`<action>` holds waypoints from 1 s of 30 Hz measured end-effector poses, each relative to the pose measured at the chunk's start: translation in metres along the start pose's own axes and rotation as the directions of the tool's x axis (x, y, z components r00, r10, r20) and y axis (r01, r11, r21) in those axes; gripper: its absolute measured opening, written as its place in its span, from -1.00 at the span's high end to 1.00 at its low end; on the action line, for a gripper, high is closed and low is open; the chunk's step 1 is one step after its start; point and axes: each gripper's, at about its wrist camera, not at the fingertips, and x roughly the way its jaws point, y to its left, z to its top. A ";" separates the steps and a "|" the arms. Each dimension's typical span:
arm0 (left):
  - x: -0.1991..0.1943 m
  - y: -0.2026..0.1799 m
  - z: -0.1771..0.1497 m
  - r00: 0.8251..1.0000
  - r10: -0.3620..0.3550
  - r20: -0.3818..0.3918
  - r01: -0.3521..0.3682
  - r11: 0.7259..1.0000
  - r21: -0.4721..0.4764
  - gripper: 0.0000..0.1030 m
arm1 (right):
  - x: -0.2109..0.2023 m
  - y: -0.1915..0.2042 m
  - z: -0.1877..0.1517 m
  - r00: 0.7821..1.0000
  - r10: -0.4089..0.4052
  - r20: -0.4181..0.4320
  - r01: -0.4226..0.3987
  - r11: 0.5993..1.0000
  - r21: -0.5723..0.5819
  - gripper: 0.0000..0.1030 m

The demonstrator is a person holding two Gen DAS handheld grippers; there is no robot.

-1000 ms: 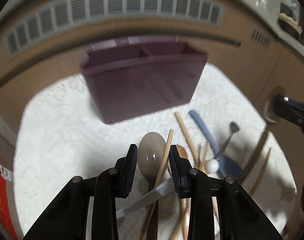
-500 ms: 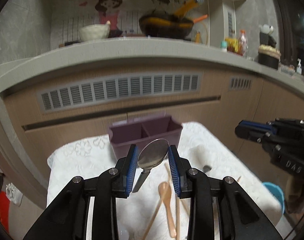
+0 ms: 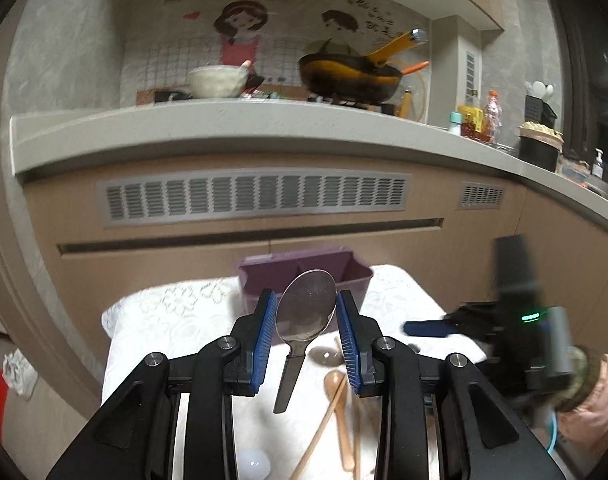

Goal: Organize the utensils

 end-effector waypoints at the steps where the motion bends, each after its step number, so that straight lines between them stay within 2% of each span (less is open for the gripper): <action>1: 0.002 0.007 -0.004 1.000 -0.001 -0.010 0.001 1.000 -0.016 0.38 | 0.016 0.000 0.000 1.000 0.007 -0.020 -0.008 1.000 -0.019 -0.01; 7: 0.017 0.031 -0.016 0.997 -0.044 -0.064 0.038 0.995 -0.093 0.38 | 0.102 -0.013 0.007 0.988 0.022 -0.154 -0.028 0.999 -0.039 -0.01; 10: 0.024 0.034 -0.018 0.995 -0.057 -0.083 0.049 0.995 -0.091 0.38 | 0.135 -0.014 0.005 0.975 0.008 -0.220 -0.018 0.999 -0.042 0.02; 13: 0.031 0.036 -0.019 0.993 -0.065 -0.098 0.056 0.994 -0.091 0.38 | 0.145 -0.013 0.006 0.977 -0.035 -0.211 0.026 0.999 -0.044 0.08; 14: 0.033 0.037 -0.019 0.992 -0.070 -0.102 0.060 0.993 -0.098 0.38 | 0.145 -0.013 0.007 0.977 -0.031 -0.212 0.024 0.999 -0.035 0.14; 15: 0.034 0.037 -0.018 0.992 -0.072 -0.104 0.061 0.993 -0.103 0.38 | 0.146 -0.012 0.008 0.975 -0.030 -0.222 0.024 0.999 -0.031 0.35; 16: 0.035 0.037 -0.019 0.991 -0.075 -0.106 0.064 0.992 -0.106 0.38 | 0.146 -0.011 0.008 0.970 -0.033 -0.243 0.027 0.999 -0.028 0.37; 19: 0.036 0.036 -0.020 0.991 -0.078 -0.110 0.066 0.992 -0.105 0.38 | 0.136 -0.007 0.004 0.970 -0.056 -0.238 0.047 0.998 -0.043 0.37; 22: 0.035 0.033 -0.021 0.990 -0.077 -0.114 0.066 0.993 -0.097 0.38 | 0.115 -0.010 0.006 0.978 -0.030 -0.206 0.034 0.999 0.014 0.37; 27: 0.026 0.026 -0.020 0.991 -0.089 -0.100 0.077 0.991 -0.111 0.38 | 0.040 -0.015 0.009 0.998 -0.018 -0.063 0.024 0.996 0.089 0.37; 30: 0.017 0.021 -0.007 0.992 -0.106 -0.070 0.097 0.988 -0.120 0.38 | -0.010 -0.014 0.024 0.999 -0.018 0.049 0.012 0.992 0.124 0.37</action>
